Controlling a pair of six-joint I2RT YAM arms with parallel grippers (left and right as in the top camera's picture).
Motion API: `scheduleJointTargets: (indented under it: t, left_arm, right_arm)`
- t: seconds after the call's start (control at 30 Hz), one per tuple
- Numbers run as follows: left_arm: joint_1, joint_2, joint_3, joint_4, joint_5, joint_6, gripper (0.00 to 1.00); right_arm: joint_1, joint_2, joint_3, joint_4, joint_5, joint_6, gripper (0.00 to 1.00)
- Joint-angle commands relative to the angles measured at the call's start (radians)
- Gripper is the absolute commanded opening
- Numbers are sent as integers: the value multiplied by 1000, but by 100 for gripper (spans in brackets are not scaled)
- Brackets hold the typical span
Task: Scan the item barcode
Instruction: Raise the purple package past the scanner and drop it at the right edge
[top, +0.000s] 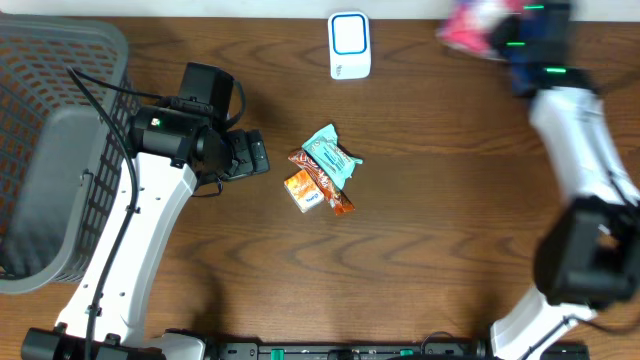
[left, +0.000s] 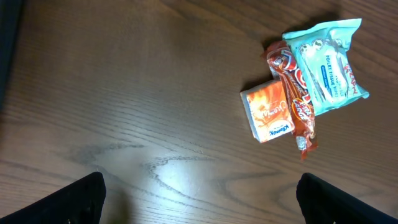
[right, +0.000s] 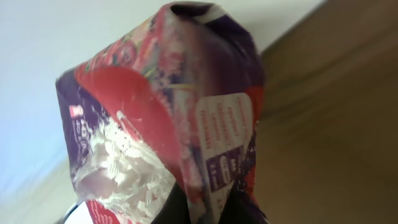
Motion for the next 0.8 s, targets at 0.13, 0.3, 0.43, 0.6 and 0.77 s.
scheduleJointTargets:
  t: [0.13,0.3,0.43,0.6,0.77]
  left_arm:
    - [3,7,7,-3,-17,16,98]
    - [3,7,7,-3,-17,16,98]
    - [3,7,7,-3,-17,16,98]
    - [3,7,7,-3,-17,16,98]
    - [3,7,7,-3,-17,16,98]
  right_arm:
    - [-251,-61,19,-209,14,-200,1]
    - [-363,-21,19,-291,14,-254,1]
    - [-420,13,18,-327,16,-254,1]
    - [-476,92,18,-326,19,-251,1]
    - [-507,185,18,-284,37,-187,1]
